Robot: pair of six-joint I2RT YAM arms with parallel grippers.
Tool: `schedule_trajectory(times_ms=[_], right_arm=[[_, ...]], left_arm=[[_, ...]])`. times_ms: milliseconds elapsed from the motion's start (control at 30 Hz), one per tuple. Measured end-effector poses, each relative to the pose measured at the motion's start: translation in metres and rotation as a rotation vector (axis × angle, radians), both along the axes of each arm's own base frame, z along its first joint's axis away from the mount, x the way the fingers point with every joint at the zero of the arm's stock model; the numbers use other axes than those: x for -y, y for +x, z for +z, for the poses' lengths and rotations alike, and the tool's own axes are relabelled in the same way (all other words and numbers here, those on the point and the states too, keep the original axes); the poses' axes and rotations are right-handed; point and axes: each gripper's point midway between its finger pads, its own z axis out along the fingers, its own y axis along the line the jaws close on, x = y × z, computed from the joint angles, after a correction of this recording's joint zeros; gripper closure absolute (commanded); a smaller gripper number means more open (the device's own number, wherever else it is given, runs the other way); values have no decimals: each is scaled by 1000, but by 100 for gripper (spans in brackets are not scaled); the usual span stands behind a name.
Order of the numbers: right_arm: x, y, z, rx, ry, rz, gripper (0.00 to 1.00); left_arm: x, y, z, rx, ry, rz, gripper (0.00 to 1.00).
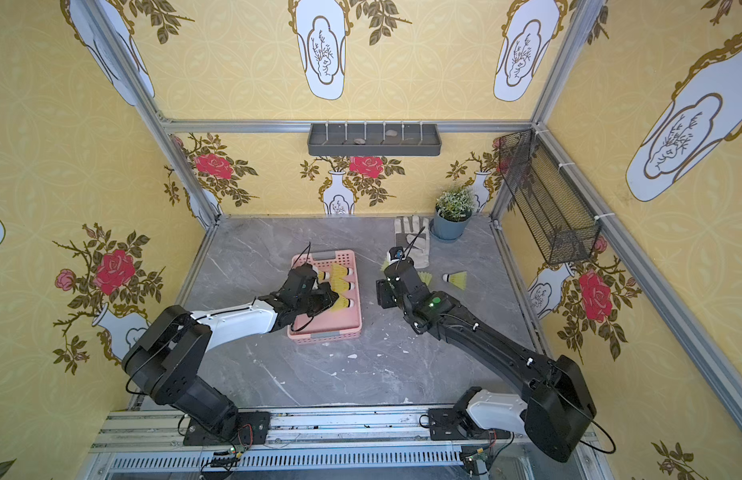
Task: Put the shuttlecocks into the storage box
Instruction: Place the shuttlecock in the storage box.
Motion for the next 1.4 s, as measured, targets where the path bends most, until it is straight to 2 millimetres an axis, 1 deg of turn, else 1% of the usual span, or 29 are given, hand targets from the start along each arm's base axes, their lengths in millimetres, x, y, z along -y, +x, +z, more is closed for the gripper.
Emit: schedule_trajectory(times_ms=[367,400,633,767,1033,1133,1233,1400], right_arm=[[-1,1,-3,-13,-3,3,33],[-1,1,-3,-13,-2,4,34],[-2,1,-2,-14,1,8,34],[-2,1,-3,-15,1,9,34],[-2,1,-2,-15,2,8,34],[0,1,-4,-18,5,-1,34],[7,3,-7,-30,14,-23,34],[25,5,-13,-59,47,-69,34]], left_arm=[[3,4,-4,11,-8,1,100],[3,4,-4,12,-9,1,99],[3,5,-4,13,-6,3,85],[2,6,-4,17,-2,8,73],[0,7,-1,25,15,12,59],[-2,8,5,42,17,11,52],[-5,9,16,72,29,14,46],[-14,9,44,141,60,19,40]])
